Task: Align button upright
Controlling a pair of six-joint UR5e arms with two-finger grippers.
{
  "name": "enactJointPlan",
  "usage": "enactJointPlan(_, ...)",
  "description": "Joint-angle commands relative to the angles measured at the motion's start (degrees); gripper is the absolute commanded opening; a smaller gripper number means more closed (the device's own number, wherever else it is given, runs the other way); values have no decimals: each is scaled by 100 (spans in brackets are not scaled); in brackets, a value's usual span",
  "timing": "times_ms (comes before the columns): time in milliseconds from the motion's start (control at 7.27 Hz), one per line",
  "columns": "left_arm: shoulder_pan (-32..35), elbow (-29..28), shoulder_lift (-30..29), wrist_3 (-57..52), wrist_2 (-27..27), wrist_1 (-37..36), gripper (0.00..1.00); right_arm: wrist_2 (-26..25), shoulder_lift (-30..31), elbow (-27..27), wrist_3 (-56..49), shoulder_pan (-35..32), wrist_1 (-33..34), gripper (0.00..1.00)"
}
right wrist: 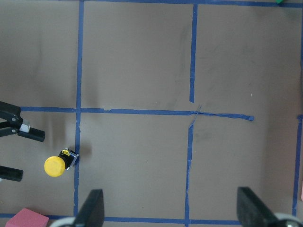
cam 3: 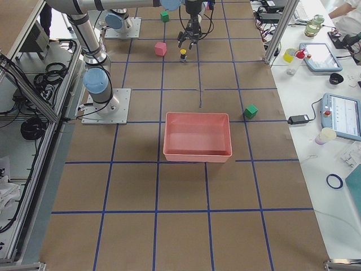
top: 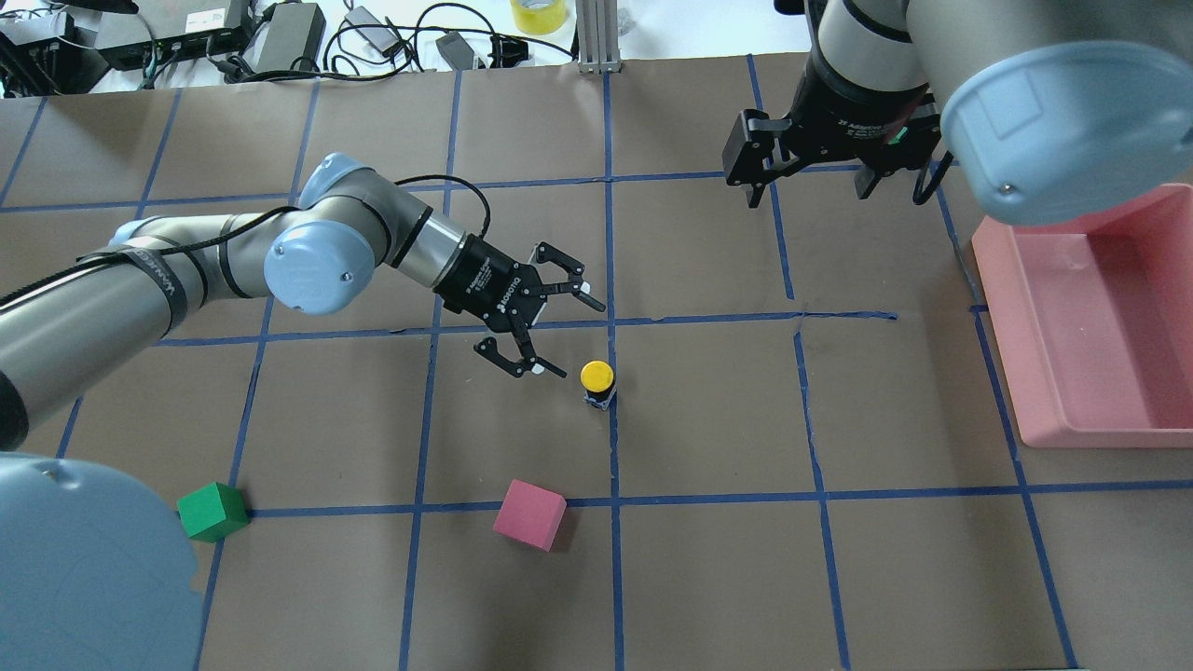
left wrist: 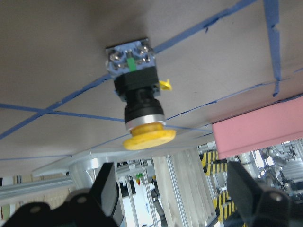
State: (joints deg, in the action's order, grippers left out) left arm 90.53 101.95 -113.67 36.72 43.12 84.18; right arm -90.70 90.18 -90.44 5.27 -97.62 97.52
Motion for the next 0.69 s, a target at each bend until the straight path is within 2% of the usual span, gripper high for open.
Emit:
enactJointPlan(0, -44, -675, 361, 344, 1266, 63, 100, 0, -1, 0, 0, 6, -5, 100)
enactJointPlan(275, -360, -808, 765, 153, 1862, 274, 100, -9, -1, 0, 0, 6, -5, 100)
enactJointPlan(550, -440, -896, 1169, -1178, 3327, 300, 100, -9, -1, 0, 0, 6, -5, 100)
